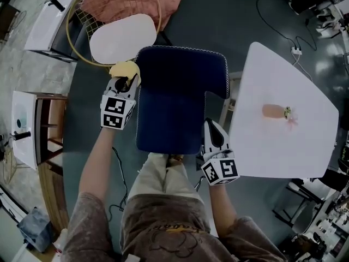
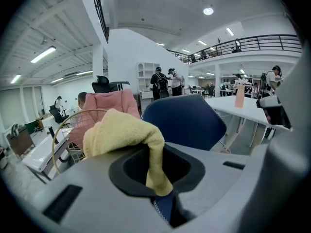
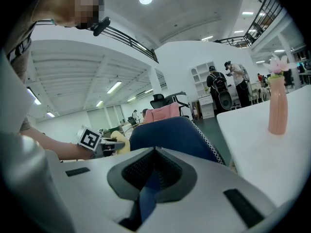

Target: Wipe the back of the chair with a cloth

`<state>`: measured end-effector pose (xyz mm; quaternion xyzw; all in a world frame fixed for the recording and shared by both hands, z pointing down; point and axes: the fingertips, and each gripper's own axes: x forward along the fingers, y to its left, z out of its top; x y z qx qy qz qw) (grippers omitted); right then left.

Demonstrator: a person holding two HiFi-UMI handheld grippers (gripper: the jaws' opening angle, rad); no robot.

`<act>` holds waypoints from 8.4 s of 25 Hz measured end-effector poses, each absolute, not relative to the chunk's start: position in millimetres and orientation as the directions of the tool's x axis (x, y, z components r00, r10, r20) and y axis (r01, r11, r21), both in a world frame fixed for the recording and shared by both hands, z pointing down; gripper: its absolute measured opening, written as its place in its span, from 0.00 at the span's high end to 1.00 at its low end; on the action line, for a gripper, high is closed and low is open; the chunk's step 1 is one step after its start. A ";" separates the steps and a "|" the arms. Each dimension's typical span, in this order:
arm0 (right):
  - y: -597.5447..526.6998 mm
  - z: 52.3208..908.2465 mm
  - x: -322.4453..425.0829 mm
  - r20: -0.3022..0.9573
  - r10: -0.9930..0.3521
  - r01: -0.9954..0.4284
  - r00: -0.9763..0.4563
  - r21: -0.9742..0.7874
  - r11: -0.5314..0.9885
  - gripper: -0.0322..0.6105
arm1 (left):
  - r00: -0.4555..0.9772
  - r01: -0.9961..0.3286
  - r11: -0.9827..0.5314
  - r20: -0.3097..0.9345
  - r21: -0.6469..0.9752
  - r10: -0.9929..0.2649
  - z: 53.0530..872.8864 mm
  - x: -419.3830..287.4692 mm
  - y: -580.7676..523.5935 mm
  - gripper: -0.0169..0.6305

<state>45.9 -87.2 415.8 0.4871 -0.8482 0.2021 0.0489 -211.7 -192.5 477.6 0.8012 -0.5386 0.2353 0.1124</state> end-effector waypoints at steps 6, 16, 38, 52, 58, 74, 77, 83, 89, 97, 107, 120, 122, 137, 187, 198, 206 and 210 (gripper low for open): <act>-88.0 418.3 49.3 0.288 -0.810 -0.852 -0.511 -0.296 0.433 0.91 | 0.338 -0.892 -0.442 0.510 -0.093 -0.791 484.4 -197.1 -207.1 0.89; -85.1 424.9 54.6 0.302 -0.807 -0.855 -0.508 -0.292 0.429 0.91 | 0.389 -0.852 -0.514 0.540 -0.096 -0.747 480.4 -183.8 -212.3 0.89; -77.1 439.2 75.7 0.324 -0.825 -0.877 -0.463 -0.305 0.371 0.91 | 0.601 -0.689 -0.724 0.525 -0.042 -0.602 479.3 -65.1 -234.1 0.89; -67.4 435.5 105.9 0.323 -0.862 -0.902 -0.391 -0.319 0.290 0.91 | 0.761 -0.473 -0.881 0.516 0.026 -0.394 495.5 83.0 -228.3 0.89; -61.1 434.1 121.0 0.324 -0.870 -0.908 -0.372 -0.320 0.270 0.91 | 0.811 -0.407 -0.911 0.483 0.060 -0.330 495.9 124.6 -212.3 0.89; -57.3 439.1 111.9 0.303 -0.867 -0.898 -0.395 -0.326 0.296 0.91 | 0.790 -0.513 -0.858 0.382 -0.016 -0.480 482.9 62.7 -180.4 0.89; -57.8 441.0 103.2 0.303 -0.860 -0.892 -0.410 -0.327 0.310 0.91 | 0.742 -0.579 -0.814 0.393 -0.032 -0.543 485.9 23.0 -179.0 0.89; -59.2 445.2 88.5 0.304 -0.847 -0.882 -0.437 -0.330 0.337 0.91 | 0.622 -0.695 -0.714 0.430 -0.080 -0.654 496.2 -55.8 -166.2 0.89; -63.2 445.8 78.3 0.298 -0.840 -0.874 -0.454 -0.333 0.355 0.91 | 0.491 -0.795 -0.598 0.471 -0.100 -0.733 509.7 -130.6 -140.0 0.89; -65.4 454.3 70.0 0.315 -0.821 -0.866 -0.476 -0.330 0.376 0.91 | 0.364 -0.855 -0.498 0.520 -0.142 -0.773 532.1 -187.2 -125.8 0.89; -64.4 462.1 63.8 0.335 -0.810 -0.865 -0.481 -0.331 0.377 0.91 | 0.295 -0.882 -0.441 0.535 -0.167 -0.792 559.8 -193.8 -159.6 0.89; -65.4 476.7 76.2 0.353 -0.812 -0.874 -0.465 -0.331 0.356 0.91 | 0.361 -0.852 -0.505 0.548 -0.135 -0.755 578.7 -154.5 -194.4 0.89; -65.2 478.4 76.2 0.355 -0.811 -0.874 -0.465 -0.331 0.356 0.91 | 0.385 -0.836 -0.533 0.549 -0.133 -0.742 579.2 -144.2 -197.7 0.89; -64.8 489.5 84.0 0.362 -0.815 -0.878 -0.452 -0.339 0.337 0.91 | 0.591 -0.677 -0.733 0.547 -0.062 -0.592 587.9 -14.7 -216.6 0.89; -42.7 498.6 81.3 0.371 -0.798 -0.869 -0.475 -0.342 0.358 0.91 | 0.447 -0.790 -0.612 0.656 -0.028 -0.607 686.4 -131.9 -124.1 0.89; -47.8 503.2 77.2 0.384 -0.790 -0.868 -0.478 -0.344 0.358 0.91 | 0.285 -0.875 -0.480 0.727 -0.070 -0.625 727.7 -199.9 -126.1 0.89; -48.1 511.3 81.0 0.400 -0.786 -0.870 -0.472 -0.354 0.343 0.91 | 0.268 -0.899 -0.435 0.719 -0.054 -0.642 737.9 -192.4 -154.1 0.89; -47.5 514.8 85.0 0.404 -0.786 -0.871 -0.468 -0.361 0.333 0.91 | 0.274 -0.906 -0.422 0.715 -0.032 -0.643 740.4 -179.3 -165.8 0.89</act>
